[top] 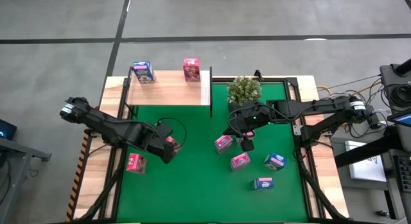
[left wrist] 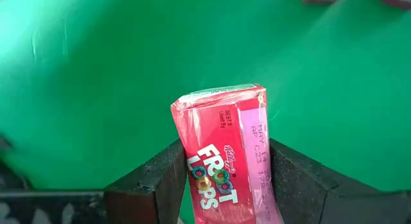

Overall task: Stack cereal on shelf
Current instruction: Put the right red cereal box on the shelf

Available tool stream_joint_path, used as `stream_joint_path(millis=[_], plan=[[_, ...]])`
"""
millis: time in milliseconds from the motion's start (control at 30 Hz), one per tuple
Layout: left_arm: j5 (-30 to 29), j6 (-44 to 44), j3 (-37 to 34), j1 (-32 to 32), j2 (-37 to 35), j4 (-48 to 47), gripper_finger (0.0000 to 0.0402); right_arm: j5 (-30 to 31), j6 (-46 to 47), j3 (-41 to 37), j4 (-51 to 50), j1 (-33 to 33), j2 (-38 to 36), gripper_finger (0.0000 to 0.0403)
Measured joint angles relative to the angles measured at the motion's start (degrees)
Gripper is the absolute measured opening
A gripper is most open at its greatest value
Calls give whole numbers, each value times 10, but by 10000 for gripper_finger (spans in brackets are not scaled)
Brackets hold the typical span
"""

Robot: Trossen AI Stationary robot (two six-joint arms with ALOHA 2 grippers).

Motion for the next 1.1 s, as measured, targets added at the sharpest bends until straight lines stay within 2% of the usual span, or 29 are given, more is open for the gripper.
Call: stream_joint_path(millis=[133, 300, 433, 533, 700, 933, 1100], plan=[[-32, 110, 50, 7, 0, -17, 182, 0, 0, 0, 1, 0, 0, 11], [-34, 287, 88, 22, 0, -26, 182, 0, 0, 0, 9, 0, 0, 11], [-33, 388, 110, 46, 1, -29, 182, 0, 0, 0, 11, 0, 0, 11], [-33, 440, 124, 75, 1, -30, 182, 2, 0, 0, 11, 0, 0, 11], [-68, 514, 143, 132, 1, -23, 182, 20, 2, 0, 11, 0, 0, 11], [-68, 607, 170, 232, 1, 7, 182, 29, 1, 0, 11, 0, 0, 11], [-40, 661, 174, 306, 1, 41, 182, 30, -2, 0, 10, 0, 0, 11]])
